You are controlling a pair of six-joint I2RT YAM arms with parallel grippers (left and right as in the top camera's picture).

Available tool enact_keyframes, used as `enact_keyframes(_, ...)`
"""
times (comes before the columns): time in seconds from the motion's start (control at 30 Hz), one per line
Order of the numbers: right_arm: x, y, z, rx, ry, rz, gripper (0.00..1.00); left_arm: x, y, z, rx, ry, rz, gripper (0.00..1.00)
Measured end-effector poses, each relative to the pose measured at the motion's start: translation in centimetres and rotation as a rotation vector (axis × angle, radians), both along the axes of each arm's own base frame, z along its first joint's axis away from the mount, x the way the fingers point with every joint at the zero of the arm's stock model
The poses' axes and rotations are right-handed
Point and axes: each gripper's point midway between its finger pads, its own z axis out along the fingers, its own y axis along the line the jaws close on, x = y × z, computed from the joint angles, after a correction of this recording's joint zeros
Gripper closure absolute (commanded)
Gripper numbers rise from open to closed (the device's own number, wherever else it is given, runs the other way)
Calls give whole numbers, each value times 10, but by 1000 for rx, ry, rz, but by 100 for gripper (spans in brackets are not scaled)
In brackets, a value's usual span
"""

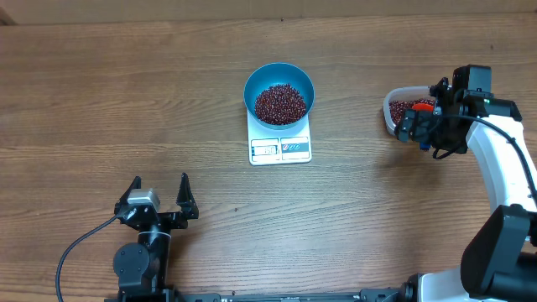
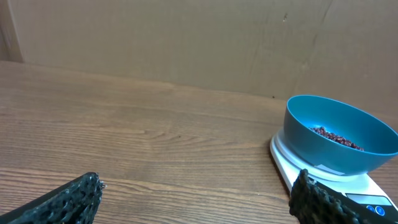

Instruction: Scoop item into bowl and weigh 150g on scale

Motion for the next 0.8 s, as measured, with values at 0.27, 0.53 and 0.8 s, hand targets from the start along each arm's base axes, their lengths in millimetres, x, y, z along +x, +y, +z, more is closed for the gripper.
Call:
enact_keyframes(0.27,0,0,0,0,0,0,0,0,0,0,0,0,0,0)
enact_keyframes(0.53,0,0,0,0,0,0,0,0,0,0,0,0,0,0)
enact_keyframes(0.8,-1,-7,-1,-39,7,-11,0,0,0,0,0,0,0,1)
